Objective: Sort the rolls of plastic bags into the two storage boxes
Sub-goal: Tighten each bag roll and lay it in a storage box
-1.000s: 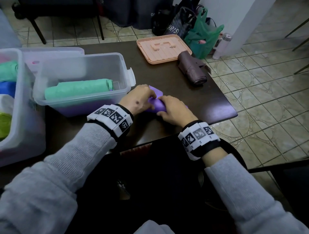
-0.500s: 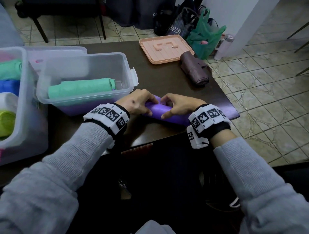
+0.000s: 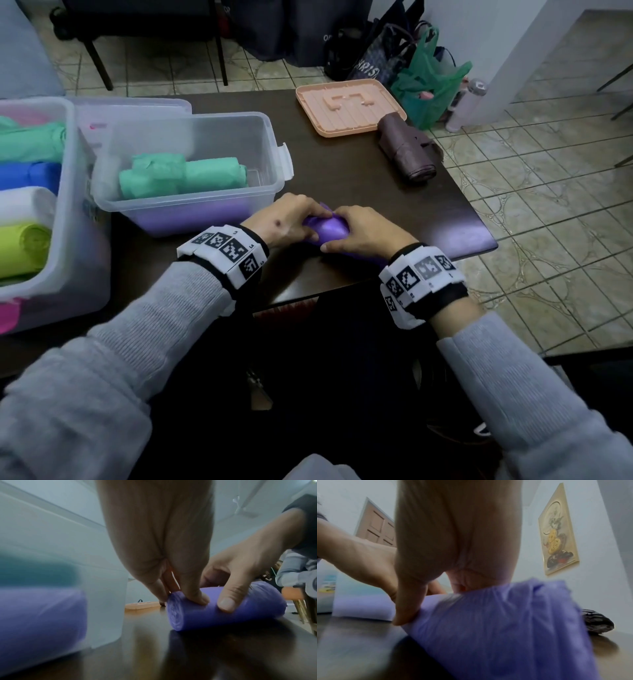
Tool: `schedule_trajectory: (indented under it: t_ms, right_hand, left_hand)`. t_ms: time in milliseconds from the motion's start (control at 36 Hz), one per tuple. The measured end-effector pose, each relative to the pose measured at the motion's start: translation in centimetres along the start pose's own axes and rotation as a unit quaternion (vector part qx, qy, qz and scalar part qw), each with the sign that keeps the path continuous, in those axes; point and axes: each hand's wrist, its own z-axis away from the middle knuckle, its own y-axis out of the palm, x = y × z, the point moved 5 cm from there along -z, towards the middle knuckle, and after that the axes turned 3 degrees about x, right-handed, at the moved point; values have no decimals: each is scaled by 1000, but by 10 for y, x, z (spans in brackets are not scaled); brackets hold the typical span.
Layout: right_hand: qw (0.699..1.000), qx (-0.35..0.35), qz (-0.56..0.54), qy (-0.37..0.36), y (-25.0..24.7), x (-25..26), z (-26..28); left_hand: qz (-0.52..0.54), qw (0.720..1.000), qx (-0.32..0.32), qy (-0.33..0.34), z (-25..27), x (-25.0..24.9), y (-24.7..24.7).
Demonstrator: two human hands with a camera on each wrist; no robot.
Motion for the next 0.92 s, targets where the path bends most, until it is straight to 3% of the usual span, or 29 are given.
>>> schedule_trajectory:
  t_ms: [139,250,306,417,500,556,694,917]
  right_hand:
    - [999,-16,26,-13,8,5,5]
    - [999,-3,35,-19,9,8,5]
    - [999,8,37,-26,10,12,5]
    - [998,29,37,-41,11,23,6]
    - [997,39,25,-55,9,33,6]
    - [996,47,25,-69,2,45,9]
    - [993,39,38,-106,-33,76,21]
    - [990,-13,32,-139,-84,125,29]
  left_hand:
    - [134,983,-108,-56,24,13,1]
    - [326,914,-173,-169,50,42,6]
    - [454,847,-181,-210,62,51,10]
    - [636,684,-229,-274,83,69,5]
    - [710,579,-294,-271,94,82,-8]
    - [743,531,-325,-247,97,89,-15]
    - [764,486,-373,-199,97,99,-20]
    - [790,481,-352,-145,106,88,-10]
